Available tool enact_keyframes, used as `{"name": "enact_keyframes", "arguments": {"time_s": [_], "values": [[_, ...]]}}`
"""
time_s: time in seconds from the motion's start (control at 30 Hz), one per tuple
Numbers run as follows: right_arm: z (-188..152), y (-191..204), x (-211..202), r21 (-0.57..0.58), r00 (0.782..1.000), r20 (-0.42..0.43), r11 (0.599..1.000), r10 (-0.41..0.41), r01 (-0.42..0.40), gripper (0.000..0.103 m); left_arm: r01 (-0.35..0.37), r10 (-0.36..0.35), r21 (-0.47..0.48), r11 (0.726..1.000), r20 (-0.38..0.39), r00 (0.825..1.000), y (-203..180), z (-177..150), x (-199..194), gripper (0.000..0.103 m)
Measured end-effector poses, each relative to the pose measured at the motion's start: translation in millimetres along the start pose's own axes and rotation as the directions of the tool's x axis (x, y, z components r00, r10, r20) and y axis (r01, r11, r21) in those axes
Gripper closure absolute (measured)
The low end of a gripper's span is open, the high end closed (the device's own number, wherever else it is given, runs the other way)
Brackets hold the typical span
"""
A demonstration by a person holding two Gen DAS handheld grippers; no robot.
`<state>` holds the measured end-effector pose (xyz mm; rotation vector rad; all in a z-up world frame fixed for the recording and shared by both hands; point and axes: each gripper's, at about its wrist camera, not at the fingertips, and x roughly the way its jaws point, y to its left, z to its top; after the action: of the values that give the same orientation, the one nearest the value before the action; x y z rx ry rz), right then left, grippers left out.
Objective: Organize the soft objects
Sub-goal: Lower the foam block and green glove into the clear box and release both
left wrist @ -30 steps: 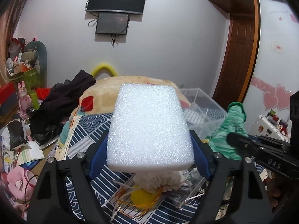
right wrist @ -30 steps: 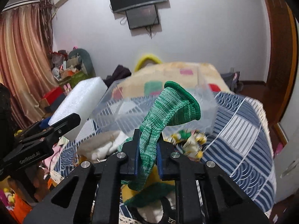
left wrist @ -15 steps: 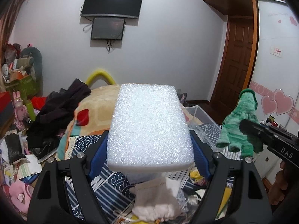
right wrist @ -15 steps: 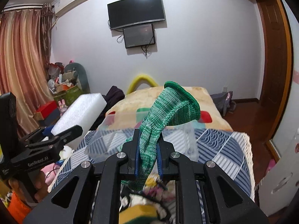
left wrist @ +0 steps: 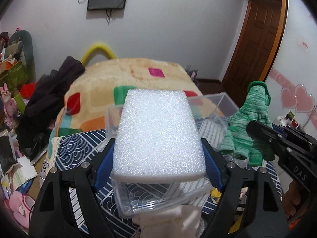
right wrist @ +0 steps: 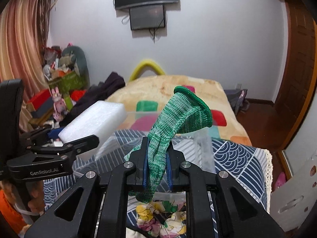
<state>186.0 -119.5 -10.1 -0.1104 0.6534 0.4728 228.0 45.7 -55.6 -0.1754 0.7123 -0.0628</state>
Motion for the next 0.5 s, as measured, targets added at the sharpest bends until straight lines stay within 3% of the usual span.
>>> {"name": "enact_keyframes", "arguments": {"time_s": [0.27, 0.5], "values": [[-6, 4, 29, -0.054, 0.992, -0.123, 0.998, 0.010, -0.016, 0.090, -0.007, 0.012, 0.073, 0.997, -0.078, 0.997, -20, -3, 25, 0.023], [-6, 1, 31, -0.085, 0.985, -0.172, 0.996, 0.008, -0.023, 0.088, -0.007, 0.020, 0.085, 0.996, -0.150, 0.988, -20, -5, 36, 0.022]]}}
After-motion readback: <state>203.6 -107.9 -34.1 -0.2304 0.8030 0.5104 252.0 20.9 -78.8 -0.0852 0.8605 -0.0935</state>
